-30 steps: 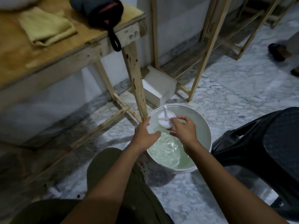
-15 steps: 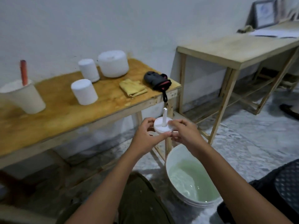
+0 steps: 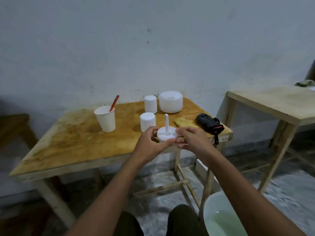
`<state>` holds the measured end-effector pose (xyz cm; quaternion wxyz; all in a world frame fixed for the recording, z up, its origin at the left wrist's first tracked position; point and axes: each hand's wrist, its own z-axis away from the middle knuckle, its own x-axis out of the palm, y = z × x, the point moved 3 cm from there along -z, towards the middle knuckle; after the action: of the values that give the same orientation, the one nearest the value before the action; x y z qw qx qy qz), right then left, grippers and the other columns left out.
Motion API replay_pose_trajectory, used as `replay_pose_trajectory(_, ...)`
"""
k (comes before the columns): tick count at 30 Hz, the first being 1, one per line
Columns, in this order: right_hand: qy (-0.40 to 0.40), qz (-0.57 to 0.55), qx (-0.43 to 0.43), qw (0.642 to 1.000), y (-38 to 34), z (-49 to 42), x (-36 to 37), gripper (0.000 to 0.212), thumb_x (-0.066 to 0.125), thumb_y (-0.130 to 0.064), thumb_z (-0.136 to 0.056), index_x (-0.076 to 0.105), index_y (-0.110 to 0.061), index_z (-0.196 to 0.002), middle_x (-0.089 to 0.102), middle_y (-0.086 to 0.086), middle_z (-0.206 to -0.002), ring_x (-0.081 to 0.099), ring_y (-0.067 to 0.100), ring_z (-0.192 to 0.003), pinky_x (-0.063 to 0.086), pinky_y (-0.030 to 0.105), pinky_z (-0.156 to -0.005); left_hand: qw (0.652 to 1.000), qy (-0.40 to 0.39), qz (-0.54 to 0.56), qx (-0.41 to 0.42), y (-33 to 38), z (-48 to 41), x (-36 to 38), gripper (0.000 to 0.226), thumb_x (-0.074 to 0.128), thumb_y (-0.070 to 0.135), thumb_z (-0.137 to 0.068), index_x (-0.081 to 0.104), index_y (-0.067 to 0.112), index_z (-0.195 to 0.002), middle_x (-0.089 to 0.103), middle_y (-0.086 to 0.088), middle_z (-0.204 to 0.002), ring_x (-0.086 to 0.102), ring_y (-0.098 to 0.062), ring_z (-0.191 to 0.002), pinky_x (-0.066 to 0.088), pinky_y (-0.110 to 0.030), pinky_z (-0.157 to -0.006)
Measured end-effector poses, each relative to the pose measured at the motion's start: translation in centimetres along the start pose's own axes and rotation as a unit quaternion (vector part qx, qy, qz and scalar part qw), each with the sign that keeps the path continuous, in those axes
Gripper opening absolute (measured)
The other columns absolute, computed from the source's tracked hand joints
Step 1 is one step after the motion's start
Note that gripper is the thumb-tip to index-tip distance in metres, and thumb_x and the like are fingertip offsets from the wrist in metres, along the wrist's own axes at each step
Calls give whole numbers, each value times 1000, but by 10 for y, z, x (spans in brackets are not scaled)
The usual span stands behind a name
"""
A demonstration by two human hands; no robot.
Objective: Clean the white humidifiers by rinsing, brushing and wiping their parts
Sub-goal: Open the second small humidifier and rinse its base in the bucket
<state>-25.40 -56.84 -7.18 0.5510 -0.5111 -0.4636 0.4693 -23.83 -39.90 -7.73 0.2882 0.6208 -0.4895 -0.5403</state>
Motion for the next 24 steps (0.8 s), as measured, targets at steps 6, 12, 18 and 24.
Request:
replay_pose_trajectory(6, -36, 32, 17, 999, -2, -26, 52, 23, 66, -20, -92, 68, -5, -109, 71, 11, -105, 70, 19, -86, 55, 25, -64, 997, 35, -55, -34, -20, -11, -48, 57, 83, 47, -71, 55, 29, -118, 61, 17, -108, 58, 1, -96, 44, -12, -69)
replay_pose_trajectory(12, -40, 89, 13, 995, 9, -48, 84, 15, 64, -17, -94, 70, -9, -105, 72, 5, -95, 69, 13, -78, 60, 28, -71, 994, 37, -91, -58, -55, -25, -68, 66, 81, 54, -69, 55, 30, -125, 61, 11, -127, 56, -9, -115, 50, -31, -94)
replay_pose_trajectory(18, -41, 169, -13, 985, 21, -63, 98, 8, 63, -20, -93, 67, -21, -101, 71, 0, -100, 69, 11, -87, 57, 19, -66, 986, 44, -137, -88, -80, -34, -75, 70, 70, 78, -55, 50, 44, -114, 60, 19, -116, 57, -11, -109, 48, -45, -99)
replay_pose_trajectory(24, -35, 197, -25, 979, 26, -69, 100, 21, 63, -20, -94, 70, -13, -112, 71, 3, -97, 66, 11, -75, 54, 19, -61, 981, 45, -162, -95, -88, -38, -74, 69, 63, 83, -55, 55, 42, -109, 62, 19, -112, 58, -10, -103, 43, -50, -101)
